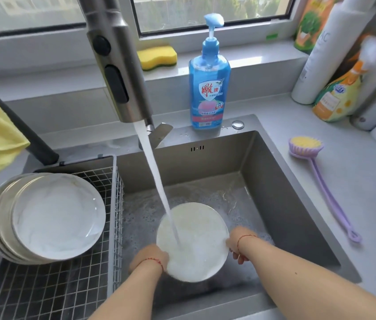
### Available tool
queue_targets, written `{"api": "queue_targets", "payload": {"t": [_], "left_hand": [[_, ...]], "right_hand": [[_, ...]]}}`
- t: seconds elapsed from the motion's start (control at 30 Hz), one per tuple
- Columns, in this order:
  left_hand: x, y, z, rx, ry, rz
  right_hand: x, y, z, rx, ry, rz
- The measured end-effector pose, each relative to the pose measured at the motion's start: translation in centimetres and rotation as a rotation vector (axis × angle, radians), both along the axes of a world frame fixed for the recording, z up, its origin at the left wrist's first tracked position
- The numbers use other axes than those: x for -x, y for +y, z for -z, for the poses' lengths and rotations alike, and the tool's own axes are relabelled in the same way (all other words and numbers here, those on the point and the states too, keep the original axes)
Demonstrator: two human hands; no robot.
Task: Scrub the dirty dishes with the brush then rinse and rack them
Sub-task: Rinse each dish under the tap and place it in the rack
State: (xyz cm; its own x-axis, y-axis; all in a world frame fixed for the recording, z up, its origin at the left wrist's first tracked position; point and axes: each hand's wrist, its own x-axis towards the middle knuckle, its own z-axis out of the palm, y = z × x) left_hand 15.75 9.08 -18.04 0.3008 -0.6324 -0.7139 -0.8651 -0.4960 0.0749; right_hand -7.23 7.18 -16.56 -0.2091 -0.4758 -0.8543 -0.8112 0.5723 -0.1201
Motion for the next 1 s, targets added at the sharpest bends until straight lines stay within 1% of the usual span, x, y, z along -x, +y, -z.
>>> {"api": "queue_targets", "payload": {"t": [0.03,0.13,0.2,0.33,0.4,0.43,0.5,0.57,0.6,0.63,0.77,0.8,0.9,0.93,1.0], "left_hand": [[0.1,0.4,0.3,-0.031,0.026,0.032],[-0.2,0.4,0.5,-0.011,0.073,0.051],[-0.5,0.2,0.2,-0.019,0.09,0.051],[-0.6,0.0,-0.5,-0.077,0.158,-0.002],[-0.6,-0.1,-1.1,-0.097,0.228,-0.114],[-0.7,0.0,-1.5,-0.099,0.277,-0.208],[-0.6,0.2,-1.9,-0.101,0.44,-0.477],[-0.3,0.7,-2.3,-0.082,0.66,-0.771],[-0.2,0.8,-2.5,-0.056,0.742,-0.883],[-0.1,0.9,-2.6,-0.023,0.798,-0.953],[0.4,1.2,-4.0,0.067,0.919,-1.057],[0.5,1.3,-4.5,0.073,0.951,-1.081],[0.7,2.1,-6.0,0.059,1.052,-1.124],[0.7,2.3,-6.4,0.036,1.096,-1.129],[0.5,2.6,-7.5,-0.007,1.191,-1.113]], "right_hand": [[-0.1,0.1,0.1,0.014,-0.001,0.016],[-0.3,0.3,0.4,0.03,0.005,0.044],[-0.4,0.1,0.3,0.006,0.023,0.011],[0.1,-0.4,0.8,-0.039,-0.009,-0.014],[0.1,-0.4,-1.0,-0.002,-0.046,0.045],[0.1,-0.3,-1.8,0.004,-0.062,0.087],[0.3,-0.3,-2.5,0.028,-0.091,0.177],[0.4,-0.3,-2.7,0.045,-0.119,0.218],[0.3,-0.4,-2.9,0.049,-0.137,0.241],[0.3,-0.4,-3.0,0.054,-0.146,0.264],[0.2,-0.5,-4.8,0.195,-0.26,0.415],[0.1,-0.7,-5.5,0.224,-0.277,0.394],[-0.5,-0.5,-7.8,0.257,-0.112,-0.014],[-0.5,-0.5,-8.3,0.268,-0.1,-0.033],[-0.1,-0.8,-8.6,0.381,-0.23,0.151]]}}
